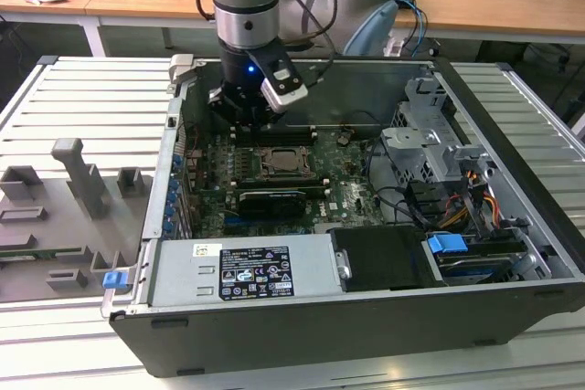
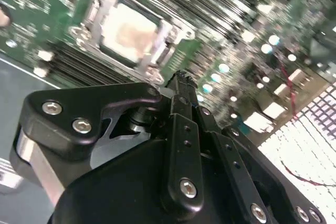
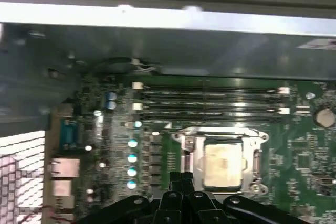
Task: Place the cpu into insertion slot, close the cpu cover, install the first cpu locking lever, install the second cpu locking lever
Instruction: 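Install the first cpu locking lever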
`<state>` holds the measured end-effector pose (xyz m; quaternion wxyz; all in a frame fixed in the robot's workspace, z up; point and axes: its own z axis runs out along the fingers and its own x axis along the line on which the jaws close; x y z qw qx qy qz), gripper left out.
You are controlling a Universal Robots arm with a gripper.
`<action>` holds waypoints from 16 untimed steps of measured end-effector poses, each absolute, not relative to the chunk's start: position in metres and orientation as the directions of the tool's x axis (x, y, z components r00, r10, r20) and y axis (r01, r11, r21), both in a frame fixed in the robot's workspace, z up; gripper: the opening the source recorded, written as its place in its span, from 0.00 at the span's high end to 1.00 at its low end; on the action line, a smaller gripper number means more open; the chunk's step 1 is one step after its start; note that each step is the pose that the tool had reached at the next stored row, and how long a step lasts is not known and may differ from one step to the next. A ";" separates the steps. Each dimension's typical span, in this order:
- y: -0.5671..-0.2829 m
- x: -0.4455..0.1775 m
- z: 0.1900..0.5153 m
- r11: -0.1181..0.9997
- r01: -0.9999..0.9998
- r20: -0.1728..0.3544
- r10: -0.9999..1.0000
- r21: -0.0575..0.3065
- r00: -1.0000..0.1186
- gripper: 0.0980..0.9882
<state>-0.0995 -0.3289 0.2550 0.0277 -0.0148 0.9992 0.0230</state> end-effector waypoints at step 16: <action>-0.295 -0.122 0.253 0.999 -0.031 -0.056 -0.028 0.045 -0.998 0.99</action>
